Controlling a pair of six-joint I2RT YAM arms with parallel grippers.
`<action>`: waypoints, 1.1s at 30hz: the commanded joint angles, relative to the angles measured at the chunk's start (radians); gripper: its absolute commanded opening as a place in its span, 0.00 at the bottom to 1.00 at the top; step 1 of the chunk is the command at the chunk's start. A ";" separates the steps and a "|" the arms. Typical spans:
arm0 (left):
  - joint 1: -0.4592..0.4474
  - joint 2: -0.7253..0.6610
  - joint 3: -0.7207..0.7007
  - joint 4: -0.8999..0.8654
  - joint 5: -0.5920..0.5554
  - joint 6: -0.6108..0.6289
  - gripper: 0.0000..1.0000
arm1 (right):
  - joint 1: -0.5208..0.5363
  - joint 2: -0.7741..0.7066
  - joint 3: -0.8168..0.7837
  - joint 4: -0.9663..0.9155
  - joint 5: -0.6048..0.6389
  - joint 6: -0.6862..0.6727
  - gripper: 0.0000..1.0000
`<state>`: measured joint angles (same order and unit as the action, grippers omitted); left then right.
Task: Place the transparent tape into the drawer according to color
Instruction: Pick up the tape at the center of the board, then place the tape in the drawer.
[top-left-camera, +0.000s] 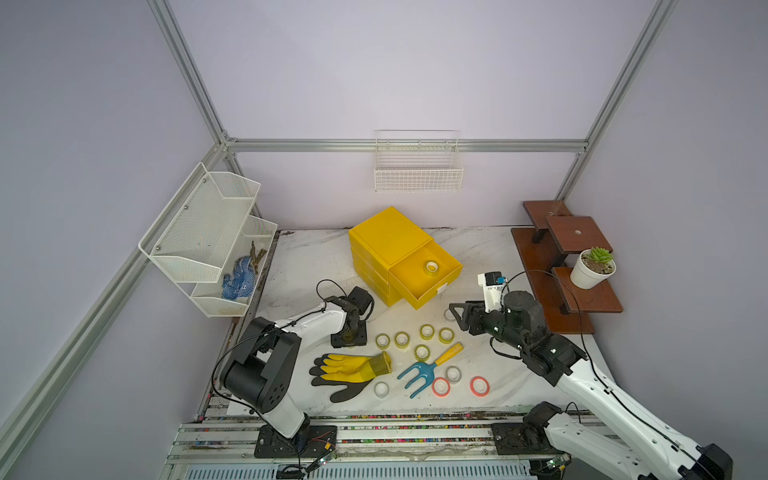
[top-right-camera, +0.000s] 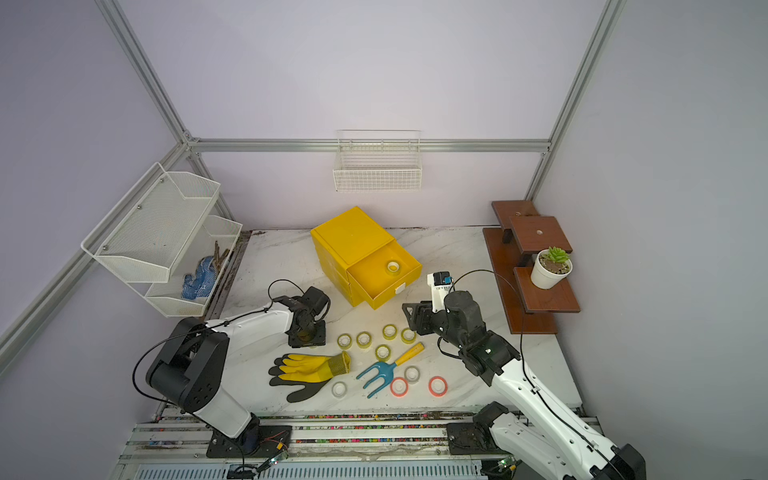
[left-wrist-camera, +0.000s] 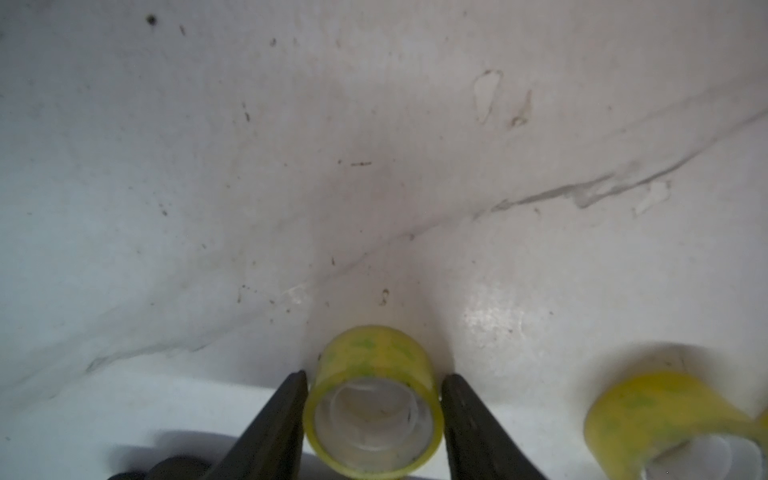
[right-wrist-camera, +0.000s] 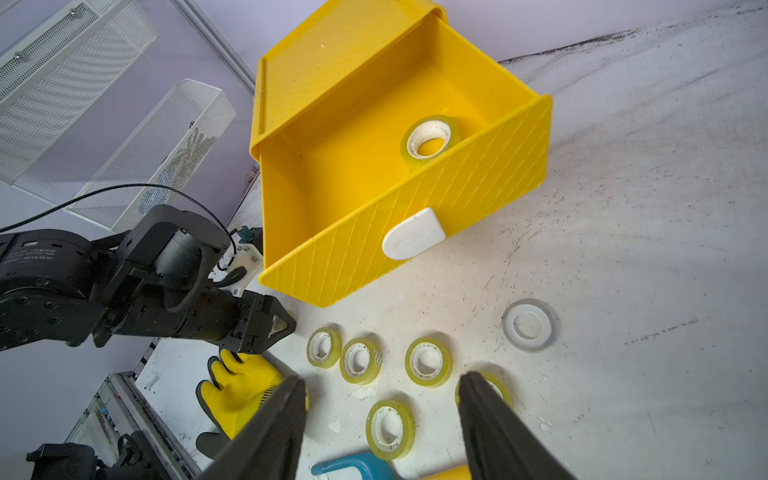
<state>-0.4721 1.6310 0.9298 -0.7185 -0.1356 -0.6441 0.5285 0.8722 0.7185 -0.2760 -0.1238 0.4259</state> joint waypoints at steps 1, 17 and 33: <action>0.004 -0.010 0.012 0.015 -0.010 -0.006 0.51 | 0.004 -0.013 0.000 0.038 0.006 0.000 0.63; 0.001 -0.301 0.207 -0.169 -0.032 0.047 0.39 | 0.005 -0.029 0.014 0.050 0.022 0.004 0.63; -0.210 -0.071 0.862 -0.327 -0.020 0.226 0.37 | 0.004 -0.067 0.016 0.024 0.101 0.026 0.63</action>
<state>-0.6476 1.4681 1.7184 -1.0267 -0.1875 -0.4801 0.5285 0.8280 0.7185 -0.2543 -0.0677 0.4404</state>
